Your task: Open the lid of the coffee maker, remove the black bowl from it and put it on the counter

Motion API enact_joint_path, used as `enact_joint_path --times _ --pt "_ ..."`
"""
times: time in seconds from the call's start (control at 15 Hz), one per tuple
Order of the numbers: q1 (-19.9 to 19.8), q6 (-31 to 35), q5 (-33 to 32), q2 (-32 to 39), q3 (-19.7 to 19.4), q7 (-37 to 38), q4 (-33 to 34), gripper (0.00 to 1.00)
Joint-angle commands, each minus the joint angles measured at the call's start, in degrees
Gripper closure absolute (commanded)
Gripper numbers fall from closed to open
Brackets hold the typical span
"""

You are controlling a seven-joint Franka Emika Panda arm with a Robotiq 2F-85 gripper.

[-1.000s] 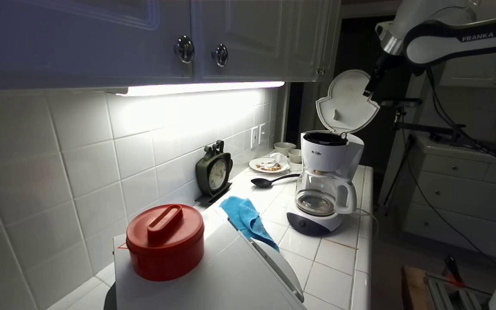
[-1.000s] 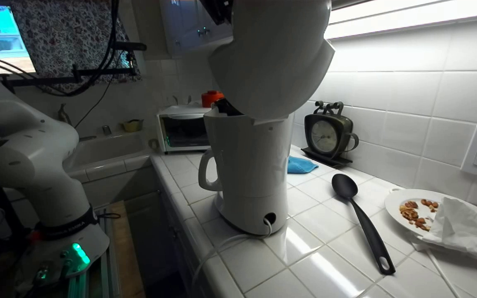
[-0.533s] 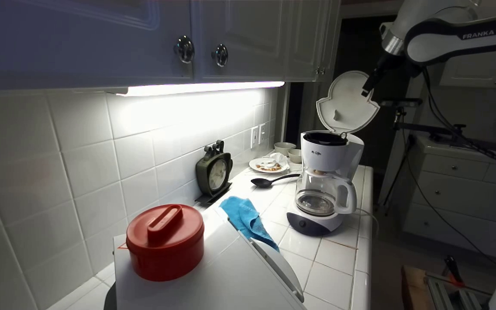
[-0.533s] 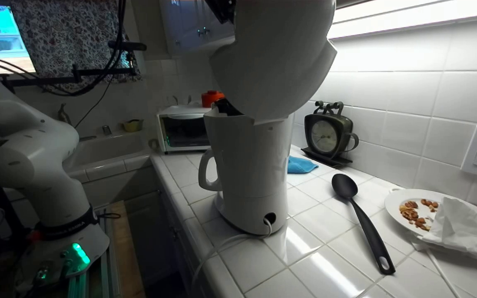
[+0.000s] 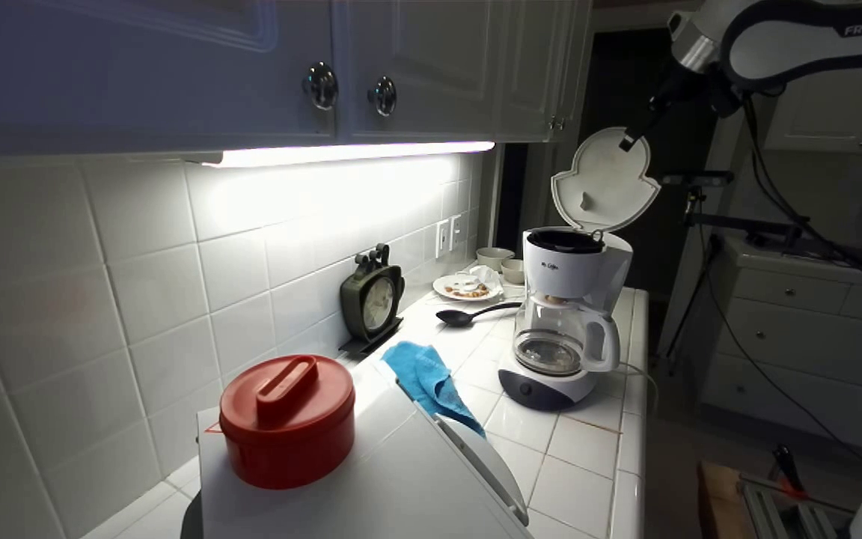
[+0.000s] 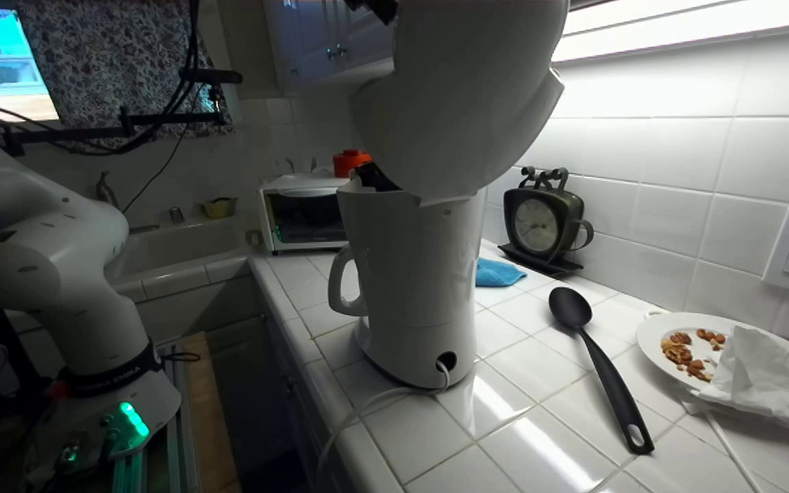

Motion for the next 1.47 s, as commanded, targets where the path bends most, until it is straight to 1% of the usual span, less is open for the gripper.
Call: enact_joint_path --times 0.0,0.27,0.53,0.67,0.87,1.07,1.2,1.4 --pt "2.0 1.9 6.3 -5.6 -0.5 -1.9 -4.5 0.00" --pt "4.0 2.5 14.8 -6.7 -1.2 0.0 -7.3 0.00" --pt "5.3 1.1 24.3 -5.1 -1.6 2.4 -8.9 0.00" --pt "5.5 1.3 27.7 -4.4 -1.4 3.3 -10.1 0.00" --pt "4.5 0.9 30.4 -3.1 -0.8 5.7 -11.7 0.00" --pt "2.8 0.0 30.7 -2.2 0.3 9.7 -12.9 0.00" --pt "3.1 -3.2 32.7 -1.0 -0.1 11.5 -12.6 0.00" --pt "3.2 -4.2 34.8 0.8 -0.7 11.7 -12.4 0.00"
